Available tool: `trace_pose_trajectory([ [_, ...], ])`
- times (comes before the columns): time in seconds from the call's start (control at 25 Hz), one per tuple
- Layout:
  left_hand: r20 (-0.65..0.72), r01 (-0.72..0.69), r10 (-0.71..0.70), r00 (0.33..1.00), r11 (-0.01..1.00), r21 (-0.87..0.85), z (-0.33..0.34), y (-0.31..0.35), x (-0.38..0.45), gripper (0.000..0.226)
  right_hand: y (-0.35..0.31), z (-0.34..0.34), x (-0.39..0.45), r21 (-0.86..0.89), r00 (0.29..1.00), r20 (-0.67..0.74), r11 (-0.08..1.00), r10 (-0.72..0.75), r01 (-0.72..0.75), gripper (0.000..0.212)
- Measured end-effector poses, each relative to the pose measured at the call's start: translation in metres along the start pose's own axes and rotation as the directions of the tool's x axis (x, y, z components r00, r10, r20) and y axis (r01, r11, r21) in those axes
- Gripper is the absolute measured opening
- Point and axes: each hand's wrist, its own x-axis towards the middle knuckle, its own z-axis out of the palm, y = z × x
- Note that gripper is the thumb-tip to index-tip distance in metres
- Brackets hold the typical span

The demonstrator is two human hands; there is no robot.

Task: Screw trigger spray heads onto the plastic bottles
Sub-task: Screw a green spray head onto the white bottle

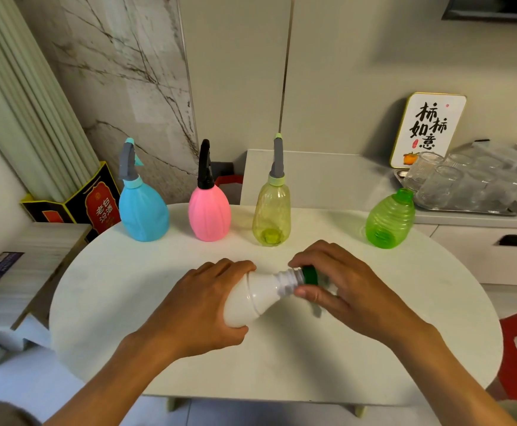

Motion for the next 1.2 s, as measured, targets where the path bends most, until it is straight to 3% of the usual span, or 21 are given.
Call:
trace_pose_trajectory([
  [0.16, -0.016, 0.002, -0.002, 1.0, 1.0, -0.017, -0.001, -0.003, -0.001, 0.083, 0.004, 0.002, -0.004, 0.228, 0.988, 0.003, 0.962, 0.155, -0.152, 0.05],
  [0.32, -0.044, -0.016, 0.014, 0.999, 0.999, -0.034, -0.007, -0.004, 0.001, 0.083, 0.007, -0.006, 0.001, 0.478, 0.979, -0.095, 0.871, 0.181, -0.114, 0.042],
  [0.48, -0.04, -0.04, 0.041, 0.998, 0.999, 0.03, -0.011, -0.008, -0.001, 0.083, 0.006, -0.001, 0.001, 0.667, 0.968, 0.026, 0.717, 0.248, -0.201, 0.033],
  [0.6, -0.009, -0.052, 0.053, 0.999, 0.993, 0.108, -0.011, -0.013, -0.002, 0.085, 0.004, 0.003, -0.001, 0.584, 0.978, 0.083, 0.786, 0.189, -0.202, 0.031],
  [0.68, 0.017, -0.059, 0.058, 0.998, 0.993, 0.103, -0.013, -0.016, -0.002, 0.086, 0.002, 0.004, 0.0, 0.419, 0.993, 0.045, 0.9, 0.109, -0.118, 0.03],
  [0.76, 0.028, -0.053, 0.051, 0.998, 0.997, 0.064, -0.015, -0.017, -0.002, 0.086, 0.001, 0.004, 0.0, 0.335, 0.998, 0.007, 0.94, 0.068, -0.067, 0.031],
  [1.0, -0.042, -0.111, 0.12, 0.992, 0.979, 0.174, -0.018, -0.016, -0.003, 0.087, -0.001, 0.007, -0.001, 0.526, 0.977, 0.018, 0.829, 0.211, -0.189, 0.028],
  [1.2, -0.075, -0.134, 0.153, 0.985, 0.968, 0.213, -0.017, -0.012, -0.002, 0.089, -0.002, 0.006, -0.001, 0.6, 0.969, 0.061, 0.767, 0.24, -0.228, 0.046],
])
